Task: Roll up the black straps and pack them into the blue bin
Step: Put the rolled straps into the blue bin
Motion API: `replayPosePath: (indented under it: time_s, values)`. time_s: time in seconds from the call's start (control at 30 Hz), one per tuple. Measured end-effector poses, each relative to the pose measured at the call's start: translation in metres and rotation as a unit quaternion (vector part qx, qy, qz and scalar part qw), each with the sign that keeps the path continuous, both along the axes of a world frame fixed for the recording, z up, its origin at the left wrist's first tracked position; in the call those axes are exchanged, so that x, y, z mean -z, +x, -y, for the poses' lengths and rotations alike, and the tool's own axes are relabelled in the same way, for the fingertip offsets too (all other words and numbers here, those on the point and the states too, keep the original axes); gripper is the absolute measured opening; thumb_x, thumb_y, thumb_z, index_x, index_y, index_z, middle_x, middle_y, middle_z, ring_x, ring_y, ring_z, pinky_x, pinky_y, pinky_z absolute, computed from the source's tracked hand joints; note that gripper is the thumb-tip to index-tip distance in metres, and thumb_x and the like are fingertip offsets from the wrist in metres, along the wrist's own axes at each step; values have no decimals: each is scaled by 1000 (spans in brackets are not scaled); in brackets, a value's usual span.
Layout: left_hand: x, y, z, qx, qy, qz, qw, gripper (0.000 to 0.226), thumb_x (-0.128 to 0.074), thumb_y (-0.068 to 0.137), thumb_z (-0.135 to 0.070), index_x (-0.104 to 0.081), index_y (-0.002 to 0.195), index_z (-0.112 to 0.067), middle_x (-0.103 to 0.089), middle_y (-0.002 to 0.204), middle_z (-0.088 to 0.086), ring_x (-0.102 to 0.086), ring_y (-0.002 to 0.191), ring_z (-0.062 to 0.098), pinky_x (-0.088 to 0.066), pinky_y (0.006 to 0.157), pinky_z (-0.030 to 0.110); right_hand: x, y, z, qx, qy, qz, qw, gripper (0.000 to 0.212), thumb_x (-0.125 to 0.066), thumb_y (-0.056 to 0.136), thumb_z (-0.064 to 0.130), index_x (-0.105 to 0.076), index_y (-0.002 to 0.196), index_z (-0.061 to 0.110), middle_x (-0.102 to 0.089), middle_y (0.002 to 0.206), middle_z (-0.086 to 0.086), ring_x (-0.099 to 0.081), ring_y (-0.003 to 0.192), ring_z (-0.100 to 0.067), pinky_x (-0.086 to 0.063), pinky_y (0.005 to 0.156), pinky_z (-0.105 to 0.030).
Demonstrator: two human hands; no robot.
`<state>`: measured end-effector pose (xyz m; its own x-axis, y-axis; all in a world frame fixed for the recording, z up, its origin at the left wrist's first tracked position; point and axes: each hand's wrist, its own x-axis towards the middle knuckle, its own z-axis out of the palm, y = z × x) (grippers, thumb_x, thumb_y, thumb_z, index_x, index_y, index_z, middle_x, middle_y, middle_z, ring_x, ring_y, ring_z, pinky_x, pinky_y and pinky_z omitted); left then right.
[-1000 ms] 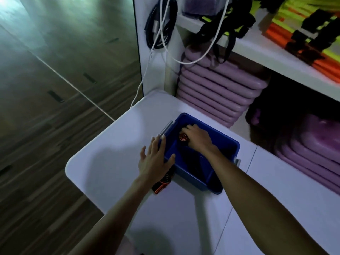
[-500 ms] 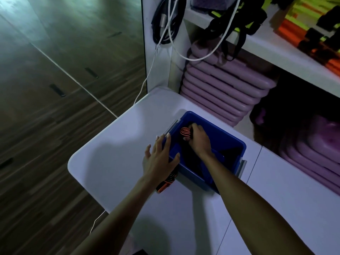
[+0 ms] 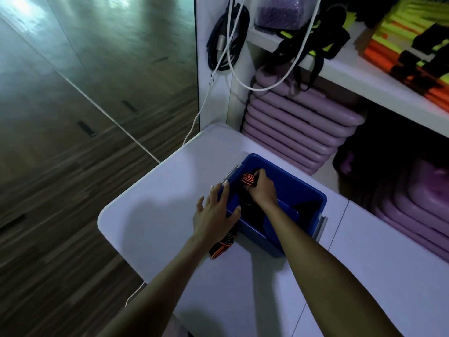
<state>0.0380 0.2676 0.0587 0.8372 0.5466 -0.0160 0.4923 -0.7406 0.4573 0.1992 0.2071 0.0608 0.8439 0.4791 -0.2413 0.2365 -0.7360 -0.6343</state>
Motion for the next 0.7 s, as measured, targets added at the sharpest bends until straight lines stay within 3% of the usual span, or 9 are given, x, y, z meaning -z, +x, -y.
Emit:
replayPosePath:
  time_s: [0.2,0.3,0.4,0.6,0.7]
  values:
    - [-2,0,0,2,-4,9,1000,71,-32,91,-55,-5,148,-22,-14,153,4,-24,139,20,-13,116,48,1,-4,8,-26,-24,23,999,45,-69,83,18,-42,119,19,-48,125,-12,-56,105,-30,-53,81,-43]
    - [-1,-1,1,2,-2,4,1000,71,-31,91,-56,-5,148,-22,-13,153,4,-25,138,20,-14,116,47,1,-11,11,23,-35,72,997,46,-69,84,27,-42,119,18,-47,128,-12,-57,107,-34,-51,80,-44]
    - [-1,0,0,0,0,1,1000,71,-31,91,-56,-5,148,-22,-13,154,3,-25,139,19,-13,116,47,0,-14,5,72,12,53,996,49,-72,82,30,-43,118,15,-45,131,-14,-56,110,-36,-52,84,-46]
    - [0,0,5,-10,-12,3,1000,73,-18,87,-61,-7,148,-22,-11,153,3,-25,138,18,-14,116,46,0,-11,5,52,87,-21,995,50,-70,81,5,-47,125,14,-40,133,-14,-54,105,-27,-43,82,-27]
    - [2,1,4,-11,-15,6,1000,69,-26,91,-58,-10,148,-22,-10,153,3,-26,137,19,-16,116,46,-3,-9,13,44,84,-24,995,53,-65,83,1,-46,131,13,-40,133,-15,-52,105,-26,-39,83,-24]
